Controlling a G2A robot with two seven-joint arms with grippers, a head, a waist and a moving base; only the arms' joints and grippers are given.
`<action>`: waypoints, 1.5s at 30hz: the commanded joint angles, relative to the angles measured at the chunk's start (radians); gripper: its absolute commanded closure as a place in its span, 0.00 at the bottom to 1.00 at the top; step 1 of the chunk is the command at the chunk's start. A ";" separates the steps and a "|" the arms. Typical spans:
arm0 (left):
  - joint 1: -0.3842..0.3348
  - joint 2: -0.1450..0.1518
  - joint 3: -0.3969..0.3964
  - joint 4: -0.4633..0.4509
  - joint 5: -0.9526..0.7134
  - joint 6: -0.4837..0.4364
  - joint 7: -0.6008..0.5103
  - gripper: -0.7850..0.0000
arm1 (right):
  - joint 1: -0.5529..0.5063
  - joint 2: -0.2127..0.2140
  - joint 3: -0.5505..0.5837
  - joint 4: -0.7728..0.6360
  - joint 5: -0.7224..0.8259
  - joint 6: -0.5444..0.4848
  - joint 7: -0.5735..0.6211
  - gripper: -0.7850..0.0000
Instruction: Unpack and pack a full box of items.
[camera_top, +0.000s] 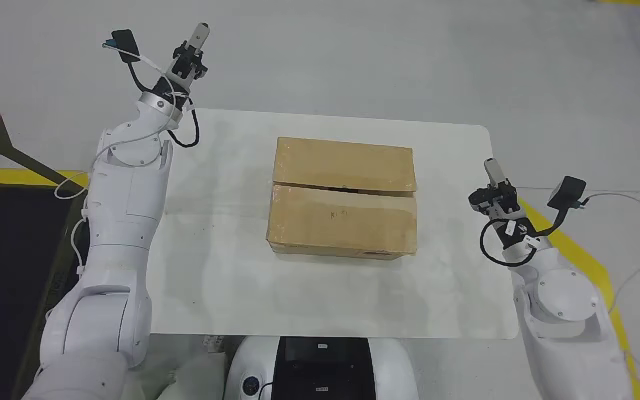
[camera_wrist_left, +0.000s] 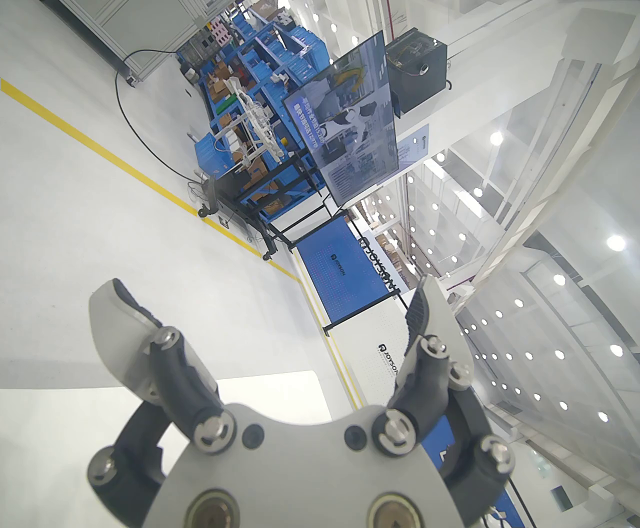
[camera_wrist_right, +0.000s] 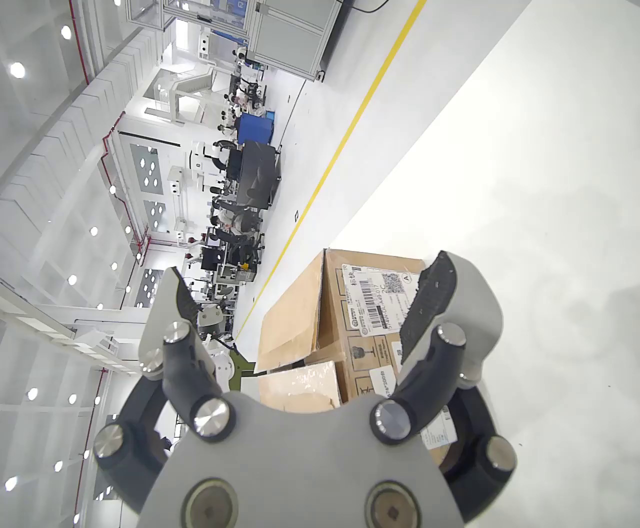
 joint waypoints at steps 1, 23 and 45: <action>0.000 0.000 0.000 0.000 0.000 0.000 0.000 0.00 | 0.000 0.000 0.000 0.000 0.000 0.000 0.000 0.00; 0.000 0.000 0.000 0.000 0.000 0.000 0.000 0.00 | 0.000 0.000 0.000 0.000 0.000 0.000 0.000 0.00; 0.000 0.000 0.000 0.000 0.000 0.000 0.000 0.00 | 0.033 0.009 -0.041 0.104 0.222 -0.148 0.423 0.00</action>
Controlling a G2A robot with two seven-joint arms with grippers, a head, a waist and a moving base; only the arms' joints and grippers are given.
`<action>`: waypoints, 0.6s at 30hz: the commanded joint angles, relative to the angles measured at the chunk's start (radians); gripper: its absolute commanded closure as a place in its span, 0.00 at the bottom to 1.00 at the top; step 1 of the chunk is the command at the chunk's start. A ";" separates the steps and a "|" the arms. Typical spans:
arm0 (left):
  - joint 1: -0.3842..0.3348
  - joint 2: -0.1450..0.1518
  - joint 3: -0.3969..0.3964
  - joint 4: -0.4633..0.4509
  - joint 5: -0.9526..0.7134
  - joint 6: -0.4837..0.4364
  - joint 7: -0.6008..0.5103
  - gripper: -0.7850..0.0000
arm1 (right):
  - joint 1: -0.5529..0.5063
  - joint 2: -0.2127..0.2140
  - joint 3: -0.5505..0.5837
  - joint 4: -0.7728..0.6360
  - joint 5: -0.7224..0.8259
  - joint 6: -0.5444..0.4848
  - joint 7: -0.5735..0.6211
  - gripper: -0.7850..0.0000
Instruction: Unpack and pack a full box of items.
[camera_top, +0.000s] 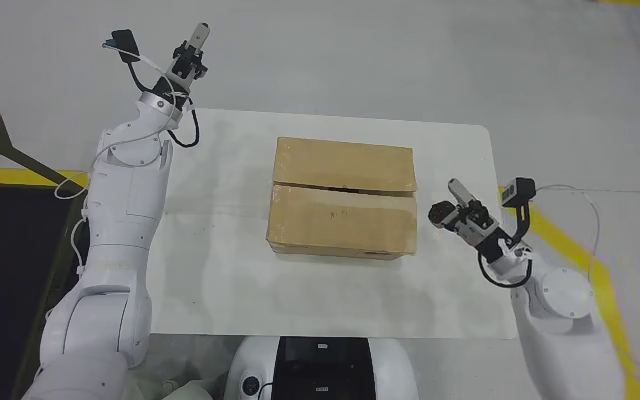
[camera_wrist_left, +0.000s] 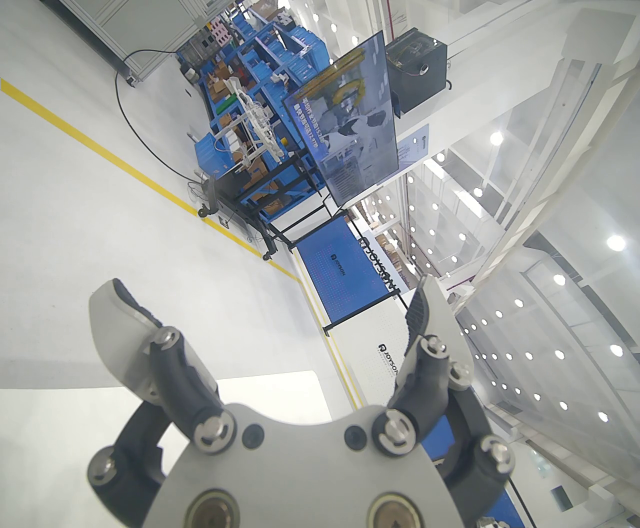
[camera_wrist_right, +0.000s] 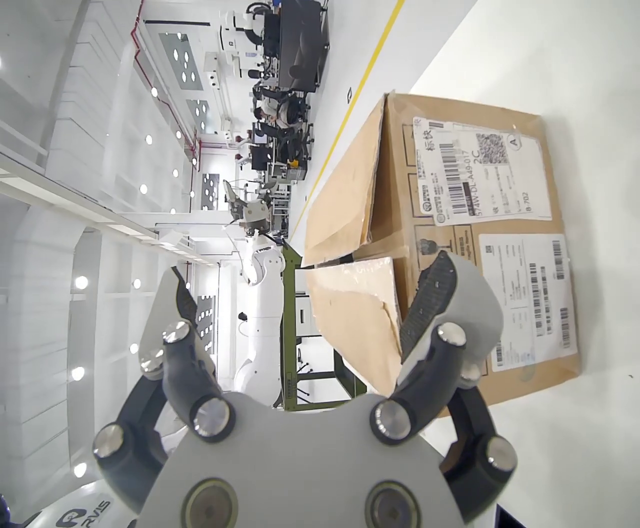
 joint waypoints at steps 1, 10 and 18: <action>0.000 0.000 0.000 0.000 0.000 0.000 0.000 0.00 | 0.005 -0.001 -0.012 0.010 0.004 -0.012 0.004 0.00; 0.000 0.000 0.000 0.000 0.000 0.000 0.000 0.00 | 0.028 -0.002 -0.062 0.038 -0.015 -0.052 0.010 0.00; 0.000 0.000 0.000 0.000 0.000 0.000 0.000 0.00 | 0.031 -0.003 -0.081 0.046 0.014 -0.067 0.014 0.00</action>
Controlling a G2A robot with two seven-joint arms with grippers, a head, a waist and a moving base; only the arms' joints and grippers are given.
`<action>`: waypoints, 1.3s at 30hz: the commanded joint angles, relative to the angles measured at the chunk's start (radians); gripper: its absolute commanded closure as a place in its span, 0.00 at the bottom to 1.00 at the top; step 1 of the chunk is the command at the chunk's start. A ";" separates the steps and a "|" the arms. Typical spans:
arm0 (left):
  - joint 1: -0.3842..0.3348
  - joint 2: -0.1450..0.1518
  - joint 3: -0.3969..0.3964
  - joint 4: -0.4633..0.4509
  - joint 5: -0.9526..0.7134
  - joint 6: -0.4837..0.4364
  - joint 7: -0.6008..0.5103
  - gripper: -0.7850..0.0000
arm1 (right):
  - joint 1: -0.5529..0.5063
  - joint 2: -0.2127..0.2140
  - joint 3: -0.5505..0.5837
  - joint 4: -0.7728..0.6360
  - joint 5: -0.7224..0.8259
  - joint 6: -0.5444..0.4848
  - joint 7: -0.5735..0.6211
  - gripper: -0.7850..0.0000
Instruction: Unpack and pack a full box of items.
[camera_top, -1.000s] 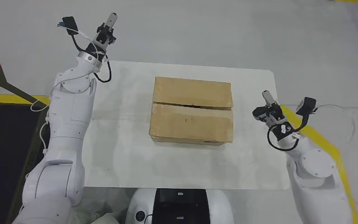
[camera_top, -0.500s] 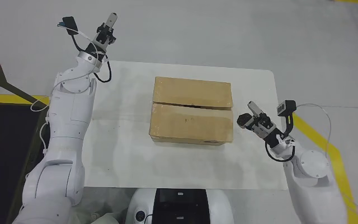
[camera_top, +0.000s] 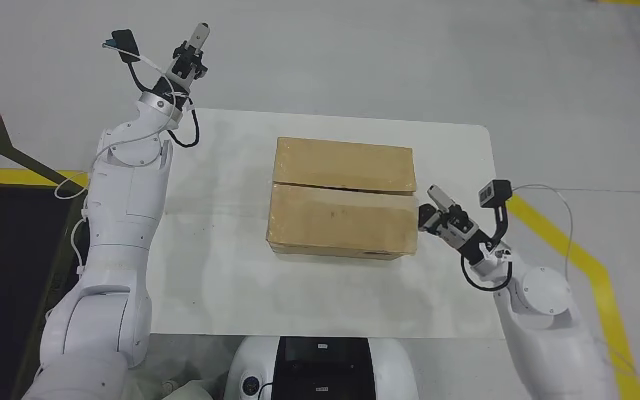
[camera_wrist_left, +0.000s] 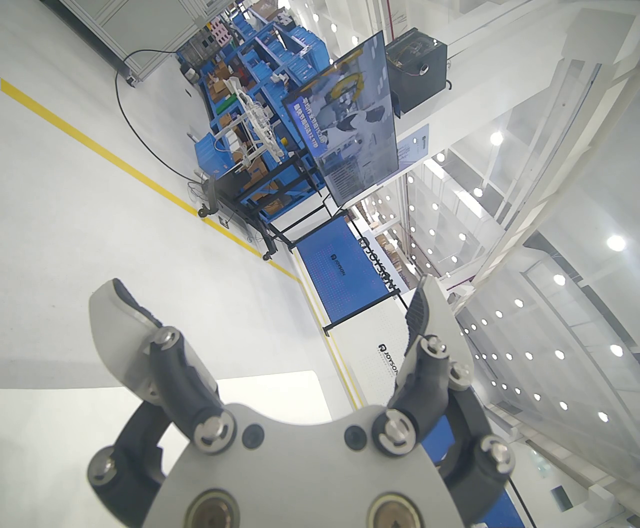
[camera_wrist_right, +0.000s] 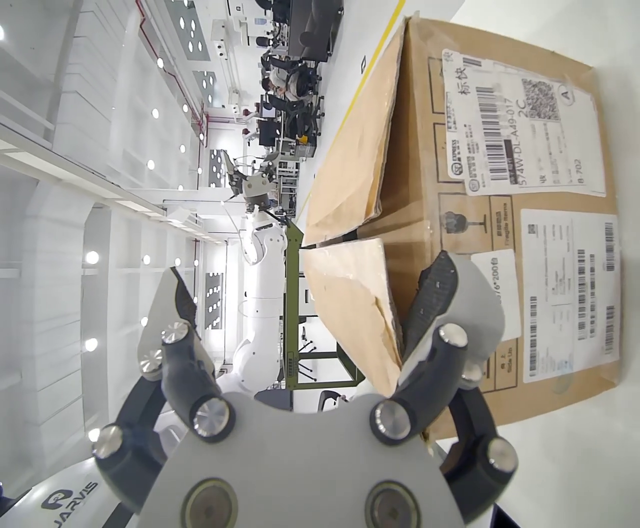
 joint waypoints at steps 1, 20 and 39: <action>0.000 0.000 0.000 0.000 0.000 0.000 0.000 0.00 | -0.002 0.000 0.000 -0.002 0.017 -0.005 0.000 0.00; 0.000 0.000 0.000 0.000 0.000 0.000 0.000 0.00 | -0.083 0.013 0.087 -0.161 0.194 0.013 0.111 0.00; 0.000 0.000 0.000 0.000 0.000 0.000 0.000 0.00 | -0.215 0.036 0.107 -0.318 0.208 0.079 0.336 0.00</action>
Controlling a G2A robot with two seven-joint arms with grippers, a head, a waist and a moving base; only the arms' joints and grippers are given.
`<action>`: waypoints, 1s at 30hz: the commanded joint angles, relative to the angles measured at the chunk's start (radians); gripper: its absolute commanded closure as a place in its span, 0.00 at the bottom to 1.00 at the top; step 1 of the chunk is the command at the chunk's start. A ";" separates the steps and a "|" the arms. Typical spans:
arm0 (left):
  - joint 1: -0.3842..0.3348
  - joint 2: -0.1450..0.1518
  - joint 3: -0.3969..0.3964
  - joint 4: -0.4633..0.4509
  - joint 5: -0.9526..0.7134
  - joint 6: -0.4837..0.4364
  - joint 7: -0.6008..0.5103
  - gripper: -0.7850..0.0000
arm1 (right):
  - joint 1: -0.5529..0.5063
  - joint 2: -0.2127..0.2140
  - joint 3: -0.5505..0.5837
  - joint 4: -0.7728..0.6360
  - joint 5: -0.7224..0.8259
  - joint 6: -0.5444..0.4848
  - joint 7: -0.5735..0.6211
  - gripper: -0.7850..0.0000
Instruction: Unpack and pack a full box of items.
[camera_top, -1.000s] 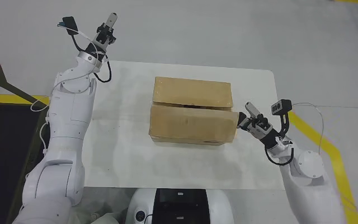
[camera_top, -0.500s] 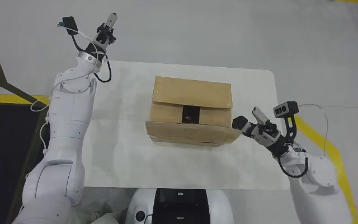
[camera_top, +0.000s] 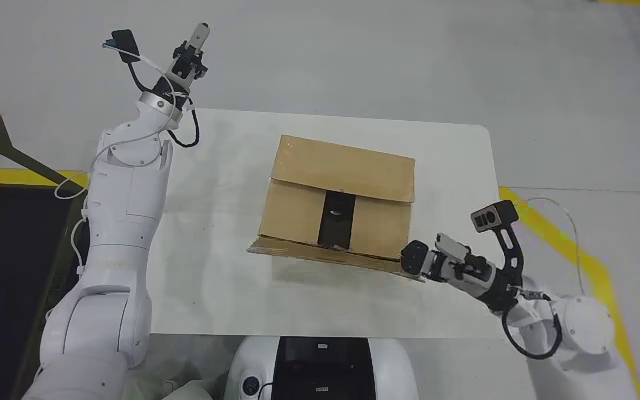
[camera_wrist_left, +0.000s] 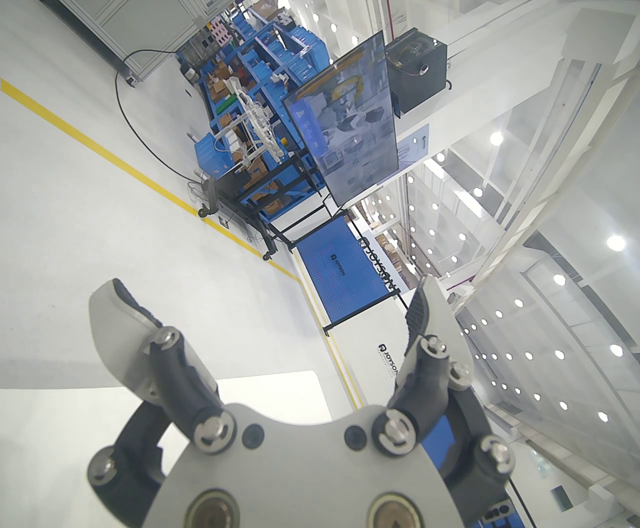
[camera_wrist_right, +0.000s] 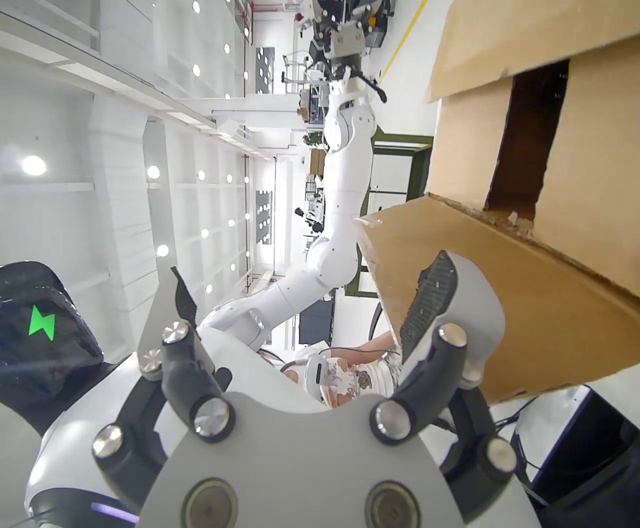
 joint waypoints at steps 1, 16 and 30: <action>0.000 0.000 0.000 0.000 0.000 0.000 0.000 0.00 | -0.009 0.002 -0.009 -0.003 -0.005 0.005 0.018 0.00; 0.000 0.000 0.000 0.000 0.000 0.000 0.000 0.00 | -0.030 0.016 -0.140 0.016 -0.130 0.089 0.078 0.00; 0.000 0.000 0.000 0.000 0.000 0.000 0.000 0.00 | -0.019 0.030 -0.226 0.081 -0.314 0.144 0.028 0.00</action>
